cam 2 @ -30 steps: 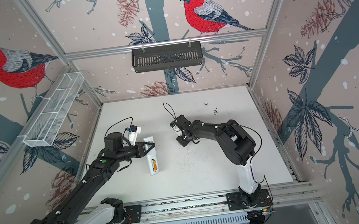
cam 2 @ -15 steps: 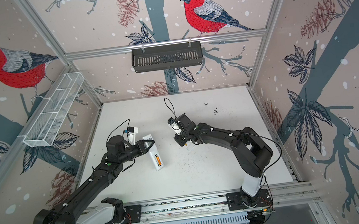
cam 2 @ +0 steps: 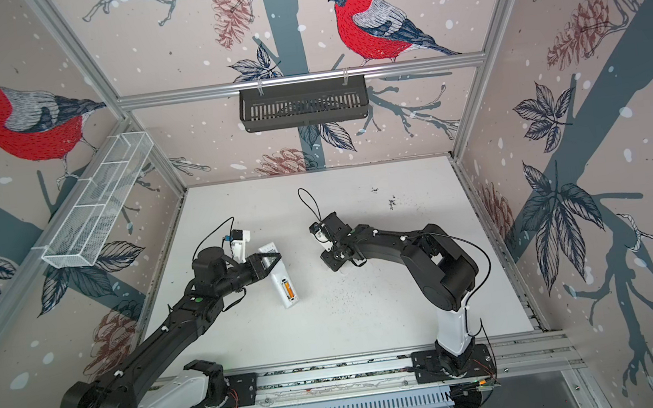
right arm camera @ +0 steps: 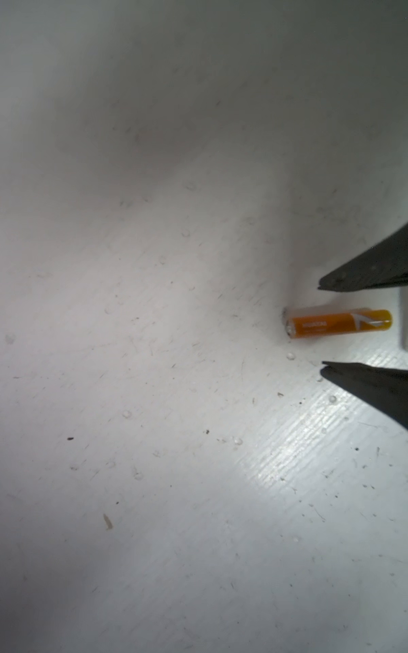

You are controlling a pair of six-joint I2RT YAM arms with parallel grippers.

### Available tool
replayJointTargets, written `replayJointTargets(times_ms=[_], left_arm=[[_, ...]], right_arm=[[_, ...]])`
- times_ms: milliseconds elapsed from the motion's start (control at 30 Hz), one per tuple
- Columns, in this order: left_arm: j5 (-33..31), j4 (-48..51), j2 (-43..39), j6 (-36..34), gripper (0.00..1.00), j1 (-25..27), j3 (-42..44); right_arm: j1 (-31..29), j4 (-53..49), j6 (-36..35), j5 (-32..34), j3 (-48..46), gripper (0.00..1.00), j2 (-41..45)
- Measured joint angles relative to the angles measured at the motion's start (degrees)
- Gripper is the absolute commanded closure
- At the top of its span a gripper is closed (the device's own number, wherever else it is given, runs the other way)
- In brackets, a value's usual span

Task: Load the batteries into the remote control
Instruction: 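Grasp the third orange battery upright with the right gripper and lift it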

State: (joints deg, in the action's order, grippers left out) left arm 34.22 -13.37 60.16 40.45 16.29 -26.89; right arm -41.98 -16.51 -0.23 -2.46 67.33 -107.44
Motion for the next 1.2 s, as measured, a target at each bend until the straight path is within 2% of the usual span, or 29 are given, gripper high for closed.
replayJointTargets(times_ms=[567, 1000, 1200], left_arm=[[0.2, 0.0, 0.6, -0.5, 1.0, -0.2, 0.1], [0.1, -0.2, 0.3, -1.5, 1.0, -0.5, 0.7], [0.1, -0.5, 0.2, -1.5, 1.0, -0.6, 1.0]], right_arm=[[0.8, -15.2, -1.2, 1.2, 14.2, 0.69, -8.2], [0.0, -21.4, -2.2, 1.0, 19.3, 0.7, -12.0], [-0.3, -22.9, -2.6, 1.1, 21.1, 0.74, -13.6]])
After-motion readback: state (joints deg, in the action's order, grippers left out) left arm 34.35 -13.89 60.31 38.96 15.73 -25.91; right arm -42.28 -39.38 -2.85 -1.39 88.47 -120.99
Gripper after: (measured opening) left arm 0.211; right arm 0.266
